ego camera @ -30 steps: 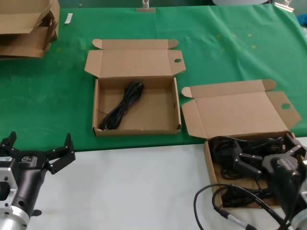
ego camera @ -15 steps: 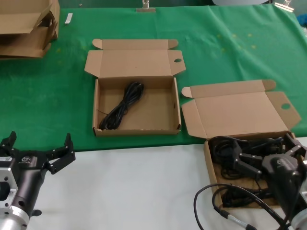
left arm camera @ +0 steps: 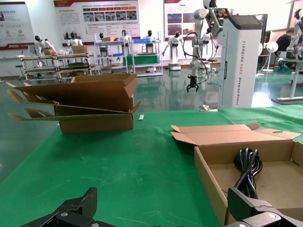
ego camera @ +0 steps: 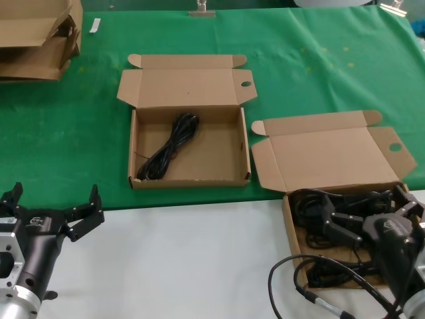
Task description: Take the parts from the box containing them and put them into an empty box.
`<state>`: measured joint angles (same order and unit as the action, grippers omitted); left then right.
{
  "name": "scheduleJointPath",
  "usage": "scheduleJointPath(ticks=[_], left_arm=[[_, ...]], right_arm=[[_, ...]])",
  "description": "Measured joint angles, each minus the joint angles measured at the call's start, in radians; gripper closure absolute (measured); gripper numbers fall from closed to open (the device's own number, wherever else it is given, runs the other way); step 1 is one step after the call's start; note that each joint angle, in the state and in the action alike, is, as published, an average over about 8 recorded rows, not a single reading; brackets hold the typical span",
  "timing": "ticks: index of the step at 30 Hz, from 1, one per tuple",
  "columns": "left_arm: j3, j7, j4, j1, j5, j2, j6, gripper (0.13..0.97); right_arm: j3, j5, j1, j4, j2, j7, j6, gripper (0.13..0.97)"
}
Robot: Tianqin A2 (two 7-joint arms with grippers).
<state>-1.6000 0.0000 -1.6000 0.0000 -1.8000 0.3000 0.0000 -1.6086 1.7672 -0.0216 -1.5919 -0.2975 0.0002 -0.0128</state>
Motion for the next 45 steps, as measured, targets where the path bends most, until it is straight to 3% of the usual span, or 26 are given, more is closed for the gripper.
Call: scheduleJointPath(ticks=[45], left_arm=[[0.0, 0.0, 0.0, 0.0, 0.0, 0.0, 0.0, 0.132]], right_arm=[[0.0, 0.0, 0.0, 0.0, 0.0, 0.0, 0.0, 0.129]])
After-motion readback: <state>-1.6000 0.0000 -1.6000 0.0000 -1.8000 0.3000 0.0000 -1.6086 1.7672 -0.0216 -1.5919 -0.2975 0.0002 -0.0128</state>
